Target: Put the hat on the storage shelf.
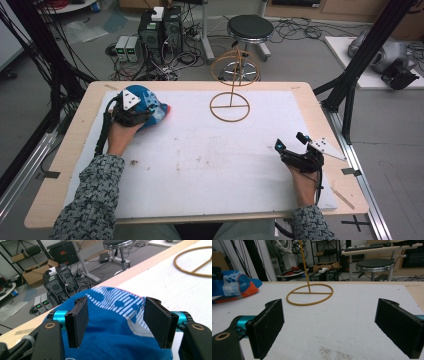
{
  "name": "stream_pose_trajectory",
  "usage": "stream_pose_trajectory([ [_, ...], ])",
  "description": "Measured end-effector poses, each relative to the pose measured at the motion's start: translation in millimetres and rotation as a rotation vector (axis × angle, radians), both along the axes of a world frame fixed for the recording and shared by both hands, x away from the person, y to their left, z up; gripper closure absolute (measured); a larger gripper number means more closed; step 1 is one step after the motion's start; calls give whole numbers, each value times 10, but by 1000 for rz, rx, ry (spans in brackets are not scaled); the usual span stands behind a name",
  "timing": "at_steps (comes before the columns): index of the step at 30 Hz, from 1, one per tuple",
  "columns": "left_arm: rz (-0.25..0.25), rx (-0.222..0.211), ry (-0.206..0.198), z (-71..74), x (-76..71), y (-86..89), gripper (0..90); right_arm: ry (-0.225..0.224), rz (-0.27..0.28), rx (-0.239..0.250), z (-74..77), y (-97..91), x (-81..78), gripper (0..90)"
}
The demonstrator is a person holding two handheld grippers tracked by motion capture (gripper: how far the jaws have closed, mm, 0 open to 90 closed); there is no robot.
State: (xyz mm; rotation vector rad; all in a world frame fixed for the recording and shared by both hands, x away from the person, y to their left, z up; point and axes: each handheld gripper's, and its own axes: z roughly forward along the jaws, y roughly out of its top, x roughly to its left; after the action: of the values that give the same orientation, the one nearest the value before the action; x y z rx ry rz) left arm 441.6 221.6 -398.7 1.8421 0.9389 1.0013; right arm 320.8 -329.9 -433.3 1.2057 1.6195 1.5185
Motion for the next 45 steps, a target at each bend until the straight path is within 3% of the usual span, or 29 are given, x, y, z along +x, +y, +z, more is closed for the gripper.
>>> stream_pose_trajectory([
  [9, -1, 38, 21, -51, 30, -18, 427, 4, 1, -1, -3, 4, 3, 79],
  [16, 9, 92, 44, -64, 59, -56, 479, 8, 0, -2, -5, 2, 6, 79],
  [18, -4, 104, 47, -58, 66, -76, 580, 11, 1, 2, -7, 2, 8, 79],
  [20, -29, 110, 56, -57, 70, -86, 625, 11, 3, 7, -7, 2, 8, 79],
  [21, -35, 119, 61, -59, 74, -91, 712, 14, 2, 9, -6, 1, 7, 79],
  [23, -52, 127, 69, -56, 81, -90, 802, 14, 2, 7, -8, -3, 9, 79],
  [26, -67, 120, 75, -31, 91, -86, 875, 12, 4, 5, -9, -4, 11, 79],
  [33, -89, 102, 70, 125, 108, -113, 885, 19, 0, 8, -11, -4, 12, 79],
  [45, -72, -19, 44, 558, 248, -35, 886, 24, -1, 6, -16, -8, 21, 79],
])
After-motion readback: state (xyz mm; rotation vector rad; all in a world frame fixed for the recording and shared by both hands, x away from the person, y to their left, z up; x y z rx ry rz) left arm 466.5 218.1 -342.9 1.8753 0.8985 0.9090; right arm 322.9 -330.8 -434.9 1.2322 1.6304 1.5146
